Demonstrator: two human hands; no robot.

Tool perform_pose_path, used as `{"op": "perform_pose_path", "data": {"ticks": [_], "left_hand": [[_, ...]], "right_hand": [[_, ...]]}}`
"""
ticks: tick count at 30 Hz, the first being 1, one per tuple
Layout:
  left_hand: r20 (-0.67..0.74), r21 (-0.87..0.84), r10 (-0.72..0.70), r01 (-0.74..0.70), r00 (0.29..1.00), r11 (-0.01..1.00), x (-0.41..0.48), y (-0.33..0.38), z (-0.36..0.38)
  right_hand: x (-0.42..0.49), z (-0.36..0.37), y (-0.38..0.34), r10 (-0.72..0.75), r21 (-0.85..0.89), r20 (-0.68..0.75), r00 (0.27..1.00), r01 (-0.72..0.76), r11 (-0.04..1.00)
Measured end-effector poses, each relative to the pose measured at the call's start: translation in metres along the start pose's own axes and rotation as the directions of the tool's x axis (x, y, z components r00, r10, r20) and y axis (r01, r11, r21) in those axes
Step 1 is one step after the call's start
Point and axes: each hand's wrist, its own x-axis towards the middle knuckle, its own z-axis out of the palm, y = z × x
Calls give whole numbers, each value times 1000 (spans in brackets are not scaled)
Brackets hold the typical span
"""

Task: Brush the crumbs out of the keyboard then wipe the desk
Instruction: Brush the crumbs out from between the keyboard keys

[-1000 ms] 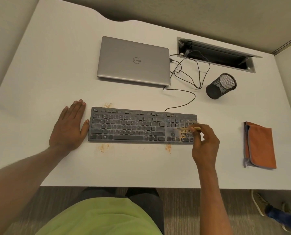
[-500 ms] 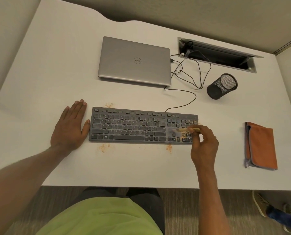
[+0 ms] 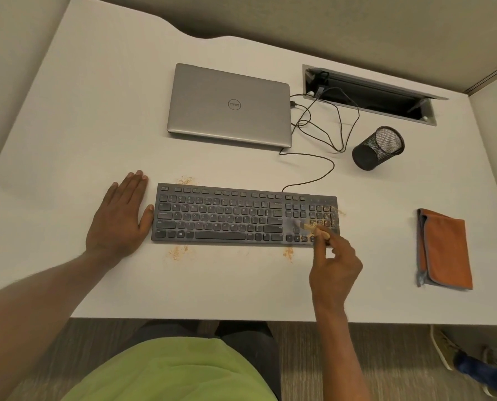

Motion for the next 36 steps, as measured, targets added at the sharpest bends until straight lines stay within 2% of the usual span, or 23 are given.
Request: {"op": "perform_pose_path", "data": {"ticks": [4, 11, 18, 23, 28, 36], "left_hand": [[-11, -4, -2, 2, 1000, 1000, 0, 1, 0], [-6, -4, 1, -1, 1000, 1000, 0, 0, 0], [-18, -8, 4, -5, 1000, 1000, 0, 0, 1], [-13, -3, 5, -5, 1000, 1000, 1, -1, 0], [-1, -2, 5, -5, 1000, 1000, 0, 0, 1], [0, -4, 4, -4, 1000, 1000, 0, 0, 1]], "right_hand": [[-6, -3, 5, 25, -33, 44, 999, -23, 999], [3, -4, -3, 6, 35, -9, 1000, -6, 999], [-7, -10, 5, 21, -31, 95, 995, -18, 999], [-8, -12, -2, 1, 23, 19, 1000, -2, 1000], [-18, -10, 2, 22, 19, 43, 999, -23, 1000], [-13, -22, -7, -58, 24, 98, 993, 56, 998]]}}
